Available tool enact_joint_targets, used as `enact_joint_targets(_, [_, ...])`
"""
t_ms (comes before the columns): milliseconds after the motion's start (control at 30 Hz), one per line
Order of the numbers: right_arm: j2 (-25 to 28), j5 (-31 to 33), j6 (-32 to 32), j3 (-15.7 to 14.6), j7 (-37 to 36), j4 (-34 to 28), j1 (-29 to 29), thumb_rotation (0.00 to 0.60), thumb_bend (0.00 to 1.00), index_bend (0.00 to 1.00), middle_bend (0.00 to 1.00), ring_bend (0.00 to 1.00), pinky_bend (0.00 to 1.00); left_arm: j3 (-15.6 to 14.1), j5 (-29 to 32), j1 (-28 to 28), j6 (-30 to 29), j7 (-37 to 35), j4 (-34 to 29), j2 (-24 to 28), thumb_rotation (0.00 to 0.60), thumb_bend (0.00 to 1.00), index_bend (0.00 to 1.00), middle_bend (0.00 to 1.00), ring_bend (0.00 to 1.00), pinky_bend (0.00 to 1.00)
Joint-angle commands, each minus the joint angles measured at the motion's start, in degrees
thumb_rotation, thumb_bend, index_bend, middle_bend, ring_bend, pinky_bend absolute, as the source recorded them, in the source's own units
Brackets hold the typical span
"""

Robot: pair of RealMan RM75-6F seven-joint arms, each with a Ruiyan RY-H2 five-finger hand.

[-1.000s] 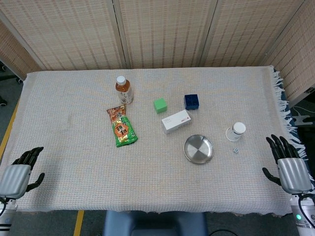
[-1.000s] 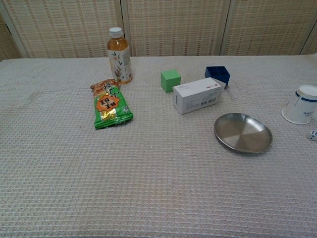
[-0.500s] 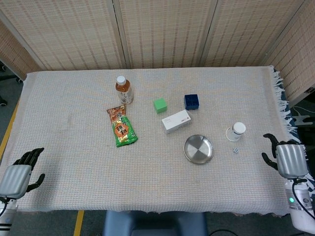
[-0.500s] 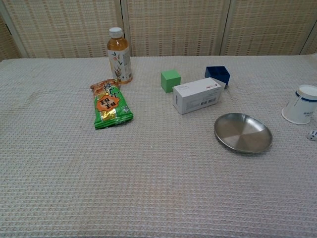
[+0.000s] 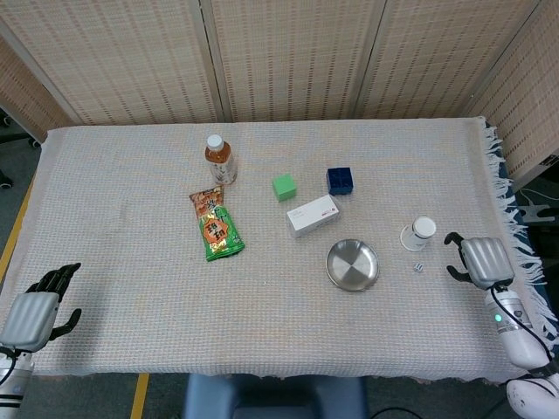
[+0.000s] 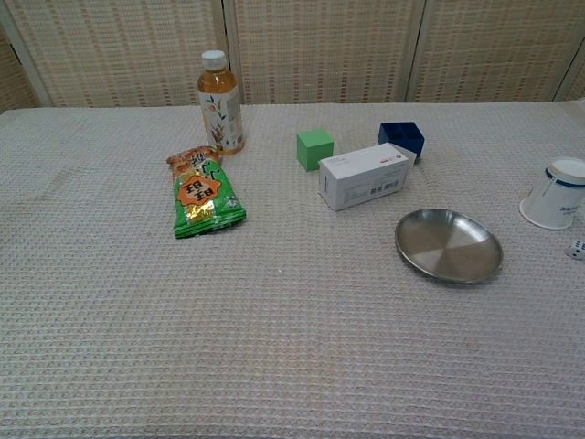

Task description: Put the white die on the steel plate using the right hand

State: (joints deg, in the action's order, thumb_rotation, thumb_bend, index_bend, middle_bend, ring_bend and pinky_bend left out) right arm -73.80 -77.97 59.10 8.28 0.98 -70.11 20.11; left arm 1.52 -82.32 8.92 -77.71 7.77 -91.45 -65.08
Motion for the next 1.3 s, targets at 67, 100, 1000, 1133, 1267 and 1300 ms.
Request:
enact_joint_targets(67, [-0.64, -0.83, -3.32, -1.74, -2.29, 2.95, 2.12, 0.600, 0.13, 0.41, 0.83, 0.78, 0.70, 0.07, 0.31, -0.01, 0.08, -0.09, 0.01, 0.05, 0.600, 0.35, 0.09, 0.11, 0.14, 0.36])
enact_joint_targets(100, [-0.95, -0.84, -3.42, -1.82, -2.43, 3.43, 2.27, 0.600, 0.14, 0.42, 0.83, 0.78, 0.70, 0.07, 0.36, -0.01, 0.11, -0.11, 0.00, 0.07, 0.600, 0.35, 0.09, 0.12, 0.14, 0.36])
enact_joint_targets(1000, [-9.25, -9.06, -5.40, -8.59, -15.45, 18.53, 5.95, 0.600, 0.32, 0.41, 0.84, 0.79, 0.72, -0.03, 0.45, 0.01, 0.00, -0.41, -0.21, 0.38, 0.600, 0.35, 0.09, 0.12, 0.15, 0.36])
enact_joint_targets(1133, [-9.93, -9.49, -5.06, -9.01, -16.76, 20.02, 6.09, 0.600, 0.32, 0.40, 0.84, 0.79, 0.72, -0.04, 0.44, 0.01, 0.00, -0.49, -0.23, 0.42, 0.600, 0.35, 0.09, 0.12, 0.15, 0.36])
enact_joint_targets(1267, [-10.66, -9.92, -4.86, -9.40, -18.17, 21.27, 6.26, 0.600, 0.32, 0.38, 0.84, 0.79, 0.72, -0.06, 0.43, 0.02, -0.01, -0.43, -0.27, 0.42, 0.600, 0.35, 0.09, 0.13, 0.15, 0.36])
enact_joint_targets(1300, [-10.84, -10.11, -4.68, -9.51, -18.58, 21.55, 6.29, 0.600, 0.32, 0.38, 0.84, 0.79, 0.72, -0.07, 0.42, 0.01, -0.02, -0.43, -0.27, 0.42, 0.600, 0.35, 0.09, 0.13, 0.15, 0.36])
